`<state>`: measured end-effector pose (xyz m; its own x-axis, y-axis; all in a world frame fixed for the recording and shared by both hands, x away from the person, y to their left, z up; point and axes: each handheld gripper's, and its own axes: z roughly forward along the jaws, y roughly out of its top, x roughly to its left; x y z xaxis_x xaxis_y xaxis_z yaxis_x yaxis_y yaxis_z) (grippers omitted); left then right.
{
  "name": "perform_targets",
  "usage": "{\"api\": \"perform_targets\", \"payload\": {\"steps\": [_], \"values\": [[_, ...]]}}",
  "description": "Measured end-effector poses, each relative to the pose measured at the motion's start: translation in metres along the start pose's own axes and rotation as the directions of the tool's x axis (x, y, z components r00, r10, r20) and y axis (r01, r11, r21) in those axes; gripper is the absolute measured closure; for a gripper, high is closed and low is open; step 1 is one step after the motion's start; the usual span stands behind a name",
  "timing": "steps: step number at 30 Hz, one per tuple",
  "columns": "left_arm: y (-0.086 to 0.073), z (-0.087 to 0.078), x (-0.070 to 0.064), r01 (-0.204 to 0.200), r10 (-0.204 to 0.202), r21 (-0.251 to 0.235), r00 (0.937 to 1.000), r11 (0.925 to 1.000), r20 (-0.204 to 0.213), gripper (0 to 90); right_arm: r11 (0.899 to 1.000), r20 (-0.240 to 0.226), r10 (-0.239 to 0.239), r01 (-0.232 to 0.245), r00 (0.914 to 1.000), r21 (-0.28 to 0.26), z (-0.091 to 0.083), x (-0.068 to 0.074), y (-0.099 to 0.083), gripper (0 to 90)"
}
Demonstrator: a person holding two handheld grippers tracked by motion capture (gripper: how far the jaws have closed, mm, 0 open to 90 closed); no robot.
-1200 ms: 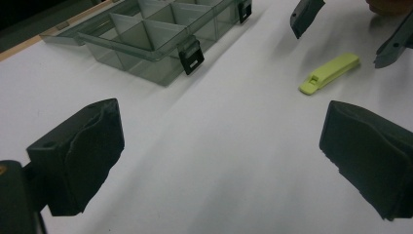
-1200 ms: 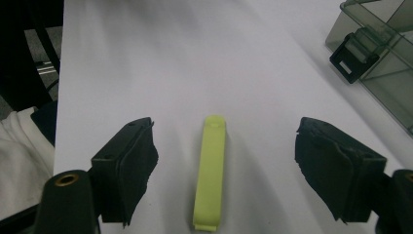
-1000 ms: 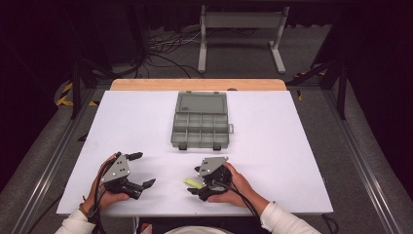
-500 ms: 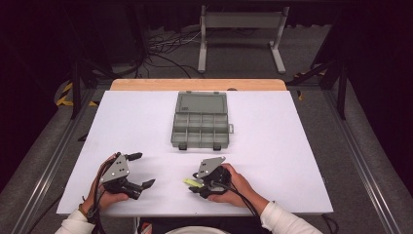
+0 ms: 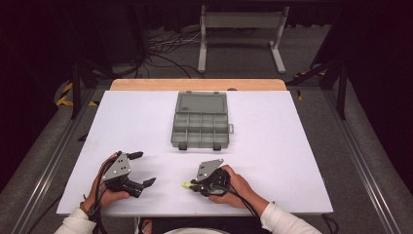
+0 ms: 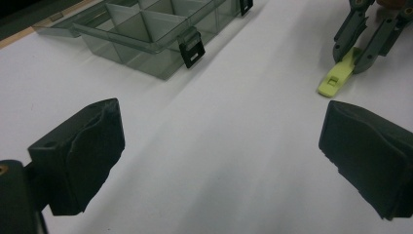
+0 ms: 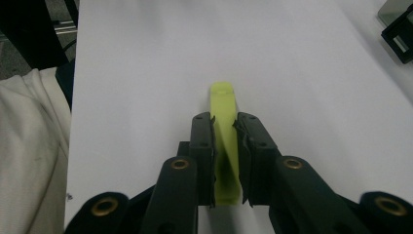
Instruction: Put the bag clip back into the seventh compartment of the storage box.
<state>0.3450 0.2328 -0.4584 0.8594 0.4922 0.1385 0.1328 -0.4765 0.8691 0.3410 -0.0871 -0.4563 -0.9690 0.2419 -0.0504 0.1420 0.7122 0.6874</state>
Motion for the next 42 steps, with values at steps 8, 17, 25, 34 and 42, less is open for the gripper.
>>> {"api": "perform_targets", "payload": {"steps": [8,17,25,34,42], "values": [[0.001,0.001,-0.001,0.002,-0.002,-0.003,1.0000,1.0000,-0.005,3.6,1.000,0.017,-0.015,0.016,0.9997,-0.011,-0.003,0.003,0.000,79.1],[0.002,0.000,-0.001,0.008,-0.008,-0.007,1.0000,0.9999,-0.001,3.6,0.999,0.037,-0.017,0.019,0.9992,-0.037,-0.010,0.004,0.003,79.0],[0.002,-0.001,-0.002,-0.001,0.001,-0.017,1.0000,0.9999,-0.005,3.6,0.999,0.060,-0.009,0.012,0.9982,-0.052,-0.016,0.001,0.002,79.1],[0.002,-0.001,-0.002,-0.001,0.001,-0.015,0.9999,0.9999,-0.012,3.8,0.996,0.088,0.014,-0.006,0.9961,-0.085,-0.029,-0.005,0.001,79.1],[0.002,-0.001,-0.001,0.001,-0.001,-0.015,0.9999,0.9999,-0.010,3.7,0.994,0.104,0.026,-0.015,0.9942,-0.105,-0.036,-0.010,0.000,79.0]]}}
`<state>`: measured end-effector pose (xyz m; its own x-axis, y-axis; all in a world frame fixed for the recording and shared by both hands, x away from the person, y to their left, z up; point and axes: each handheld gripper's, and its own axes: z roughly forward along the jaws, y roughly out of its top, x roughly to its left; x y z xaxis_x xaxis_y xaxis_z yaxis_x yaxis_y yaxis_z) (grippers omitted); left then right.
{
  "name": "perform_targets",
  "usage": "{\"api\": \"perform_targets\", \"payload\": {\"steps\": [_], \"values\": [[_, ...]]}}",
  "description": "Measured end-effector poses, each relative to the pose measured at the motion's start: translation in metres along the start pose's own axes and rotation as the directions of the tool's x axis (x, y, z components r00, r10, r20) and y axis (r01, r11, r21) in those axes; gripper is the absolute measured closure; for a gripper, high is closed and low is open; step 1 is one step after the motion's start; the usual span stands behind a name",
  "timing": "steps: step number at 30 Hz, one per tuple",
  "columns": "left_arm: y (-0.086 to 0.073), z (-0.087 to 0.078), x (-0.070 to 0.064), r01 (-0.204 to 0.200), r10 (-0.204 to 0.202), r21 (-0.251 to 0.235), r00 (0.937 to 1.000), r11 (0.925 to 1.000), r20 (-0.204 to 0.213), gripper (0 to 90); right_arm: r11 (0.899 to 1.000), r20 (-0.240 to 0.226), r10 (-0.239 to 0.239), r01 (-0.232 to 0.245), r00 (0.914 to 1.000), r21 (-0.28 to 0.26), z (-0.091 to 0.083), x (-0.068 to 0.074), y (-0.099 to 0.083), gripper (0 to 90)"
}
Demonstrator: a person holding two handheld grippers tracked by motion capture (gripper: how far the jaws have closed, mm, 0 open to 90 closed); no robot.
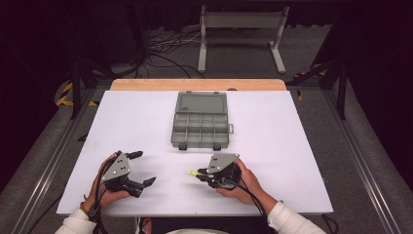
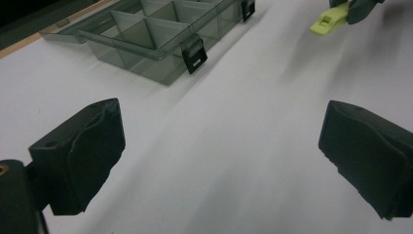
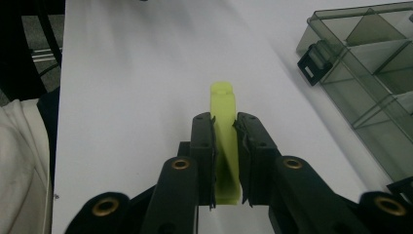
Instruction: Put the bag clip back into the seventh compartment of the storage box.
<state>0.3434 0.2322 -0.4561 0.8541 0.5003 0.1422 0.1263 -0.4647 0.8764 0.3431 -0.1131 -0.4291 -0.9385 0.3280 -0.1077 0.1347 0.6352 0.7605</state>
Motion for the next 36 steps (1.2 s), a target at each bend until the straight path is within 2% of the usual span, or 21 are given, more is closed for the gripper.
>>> {"api": "perform_targets", "payload": {"steps": [23,36], "values": [[0.000,0.001,0.000,0.008,-0.008,0.006,1.0000,0.9999,0.001,3.8,0.998,0.044,0.037,-0.034,0.9984,-0.055,-0.017,-0.012,0.000,79.1],[0.000,0.001,0.000,0.012,-0.012,0.005,0.9999,0.9999,0.004,3.8,0.994,0.097,0.068,-0.060,0.9929,-0.088,-0.028,-0.026,-0.004,79.0]]}}
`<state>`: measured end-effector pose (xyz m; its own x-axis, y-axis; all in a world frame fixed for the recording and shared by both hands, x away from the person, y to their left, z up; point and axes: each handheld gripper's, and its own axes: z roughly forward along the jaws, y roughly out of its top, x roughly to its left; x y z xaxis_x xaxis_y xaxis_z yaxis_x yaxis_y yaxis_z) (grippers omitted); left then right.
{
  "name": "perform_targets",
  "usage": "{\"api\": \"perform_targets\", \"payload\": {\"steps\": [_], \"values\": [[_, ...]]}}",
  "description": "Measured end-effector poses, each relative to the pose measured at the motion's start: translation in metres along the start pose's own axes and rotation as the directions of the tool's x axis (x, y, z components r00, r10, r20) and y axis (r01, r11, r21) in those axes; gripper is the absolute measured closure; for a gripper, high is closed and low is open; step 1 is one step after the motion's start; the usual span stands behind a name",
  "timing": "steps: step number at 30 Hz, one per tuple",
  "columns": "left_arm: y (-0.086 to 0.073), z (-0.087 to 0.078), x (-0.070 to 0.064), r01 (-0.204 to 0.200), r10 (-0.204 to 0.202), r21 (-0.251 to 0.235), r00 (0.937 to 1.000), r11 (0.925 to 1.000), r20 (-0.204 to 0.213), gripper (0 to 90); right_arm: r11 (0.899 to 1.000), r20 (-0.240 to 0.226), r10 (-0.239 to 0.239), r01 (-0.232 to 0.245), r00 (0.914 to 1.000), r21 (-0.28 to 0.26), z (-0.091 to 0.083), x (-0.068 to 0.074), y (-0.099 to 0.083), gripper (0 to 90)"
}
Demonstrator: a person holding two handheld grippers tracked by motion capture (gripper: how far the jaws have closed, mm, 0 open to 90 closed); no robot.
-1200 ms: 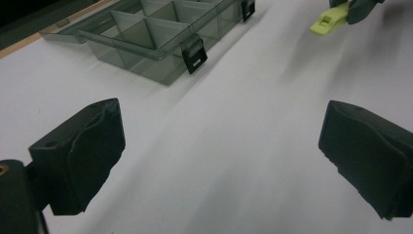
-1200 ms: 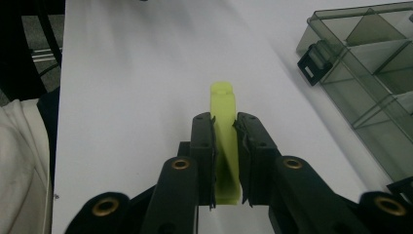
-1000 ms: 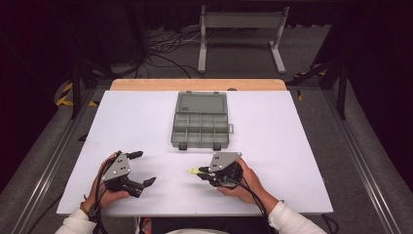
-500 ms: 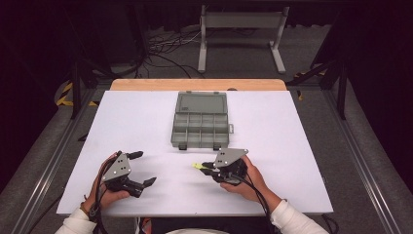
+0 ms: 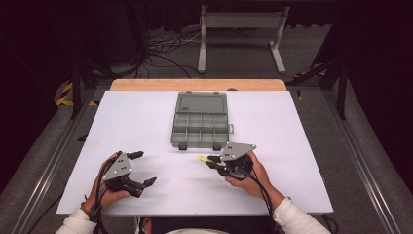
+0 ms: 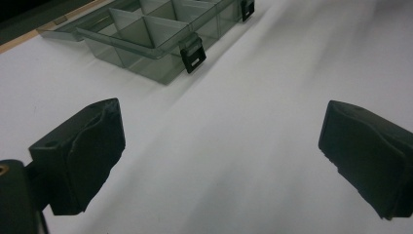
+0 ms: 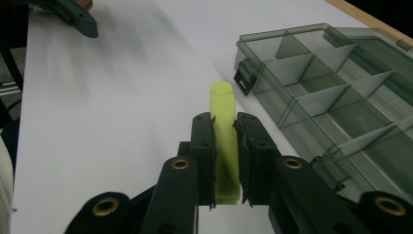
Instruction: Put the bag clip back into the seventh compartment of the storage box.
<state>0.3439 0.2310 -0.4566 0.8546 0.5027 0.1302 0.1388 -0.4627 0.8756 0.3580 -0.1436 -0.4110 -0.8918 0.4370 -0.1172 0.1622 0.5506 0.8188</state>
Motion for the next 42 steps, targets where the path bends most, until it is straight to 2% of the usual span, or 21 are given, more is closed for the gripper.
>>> {"api": "perform_targets", "payload": {"steps": [9,24,32,42], "values": [[0.000,0.000,0.000,-0.003,0.003,-0.003,1.0000,1.0000,-0.005,3.8,0.999,0.051,0.033,-0.031,0.9982,-0.038,-0.011,-0.010,-0.001,79.1],[0.000,0.003,-0.001,-0.003,0.003,0.004,1.0000,1.0000,0.000,3.8,0.996,0.103,0.066,-0.060,0.9925,-0.063,-0.016,-0.023,-0.002,79.0],[0.000,0.003,-0.001,-0.004,0.004,0.003,1.0000,1.0000,0.002,4.0,0.994,0.131,0.089,-0.080,0.9873,-0.076,-0.012,-0.030,-0.001,79.0],[0.000,0.003,-0.001,-0.005,0.005,0.006,1.0000,1.0000,0.006,4.2,0.992,0.149,0.113,-0.102,0.9824,-0.077,0.003,-0.041,0.004,79.1]]}}
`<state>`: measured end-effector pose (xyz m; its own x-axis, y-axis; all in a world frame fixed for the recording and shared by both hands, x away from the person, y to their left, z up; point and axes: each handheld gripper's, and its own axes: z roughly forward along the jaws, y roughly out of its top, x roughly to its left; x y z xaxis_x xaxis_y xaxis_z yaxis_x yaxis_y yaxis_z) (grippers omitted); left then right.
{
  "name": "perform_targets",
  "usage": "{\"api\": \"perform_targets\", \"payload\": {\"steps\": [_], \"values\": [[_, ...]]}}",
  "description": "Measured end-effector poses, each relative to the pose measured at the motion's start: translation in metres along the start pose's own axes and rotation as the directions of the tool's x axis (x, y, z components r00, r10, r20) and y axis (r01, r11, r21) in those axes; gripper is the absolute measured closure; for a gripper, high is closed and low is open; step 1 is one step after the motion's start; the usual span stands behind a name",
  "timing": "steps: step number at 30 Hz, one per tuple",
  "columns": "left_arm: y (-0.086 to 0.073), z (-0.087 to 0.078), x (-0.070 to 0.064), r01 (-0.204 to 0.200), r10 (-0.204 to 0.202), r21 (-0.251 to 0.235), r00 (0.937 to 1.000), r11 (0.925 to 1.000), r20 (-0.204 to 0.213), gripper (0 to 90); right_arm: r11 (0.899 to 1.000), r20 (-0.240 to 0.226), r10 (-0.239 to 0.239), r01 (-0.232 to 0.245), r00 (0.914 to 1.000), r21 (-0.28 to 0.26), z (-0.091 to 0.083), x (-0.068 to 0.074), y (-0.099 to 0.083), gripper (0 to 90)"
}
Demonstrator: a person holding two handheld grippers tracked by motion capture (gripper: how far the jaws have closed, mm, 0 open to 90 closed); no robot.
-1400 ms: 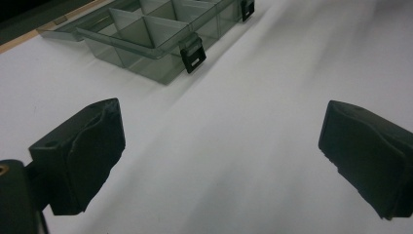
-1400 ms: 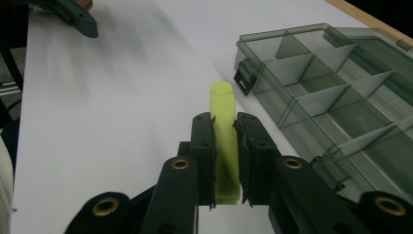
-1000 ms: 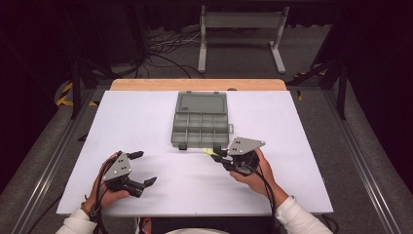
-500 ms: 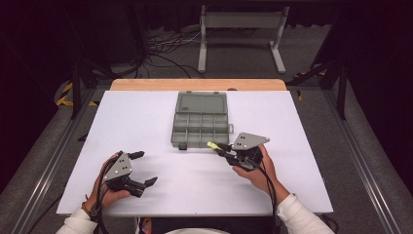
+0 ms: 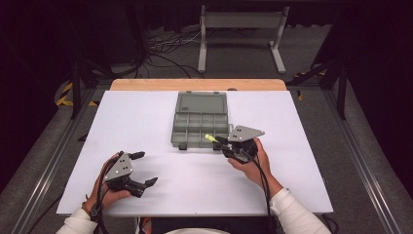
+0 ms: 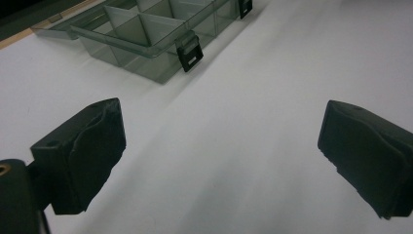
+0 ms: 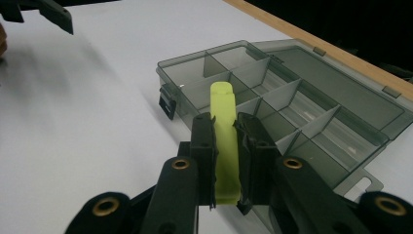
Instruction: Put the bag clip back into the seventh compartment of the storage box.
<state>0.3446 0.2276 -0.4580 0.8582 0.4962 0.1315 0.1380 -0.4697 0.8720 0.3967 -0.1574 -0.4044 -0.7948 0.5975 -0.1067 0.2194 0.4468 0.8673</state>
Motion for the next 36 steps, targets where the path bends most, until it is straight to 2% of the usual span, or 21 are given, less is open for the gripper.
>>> {"api": "perform_targets", "payload": {"steps": [11,18,24,27,32,36], "values": [[0.000,0.000,0.000,0.001,-0.001,0.000,0.9999,1.0000,0.013,4.1,1.000,0.032,0.021,-0.021,0.9993,0.001,0.022,-0.011,0.011,79.1],[-0.001,0.000,0.000,0.004,-0.004,0.000,0.9999,1.0000,0.014,4.1,0.999,0.046,0.036,-0.037,0.9983,0.030,0.043,-0.017,0.011,79.1],[-0.001,0.002,-0.001,0.010,-0.010,0.002,0.9998,0.9999,0.015,4.1,0.998,0.056,0.053,-0.054,0.9970,0.027,0.048,-0.022,0.012,79.1],[-0.001,0.002,-0.001,0.006,-0.006,0.005,0.9999,1.0000,0.013,4.1,0.996,0.048,0.088,-0.089,0.9949,0.021,0.053,-0.026,0.011,79.0],[-0.001,0.001,0.000,0.007,-0.007,0.003,0.9999,1.0000,0.013,4.2,0.994,0.062,0.089,-0.093,0.9940,0.055,0.060,-0.027,0.008,79.0],[-0.001,0.002,-0.001,0.008,-0.008,0.006,0.9999,0.9999,0.014,4.2,0.992,0.056,0.109,-0.112,0.9925,0.052,0.062,-0.029,0.005,79.0]]}}
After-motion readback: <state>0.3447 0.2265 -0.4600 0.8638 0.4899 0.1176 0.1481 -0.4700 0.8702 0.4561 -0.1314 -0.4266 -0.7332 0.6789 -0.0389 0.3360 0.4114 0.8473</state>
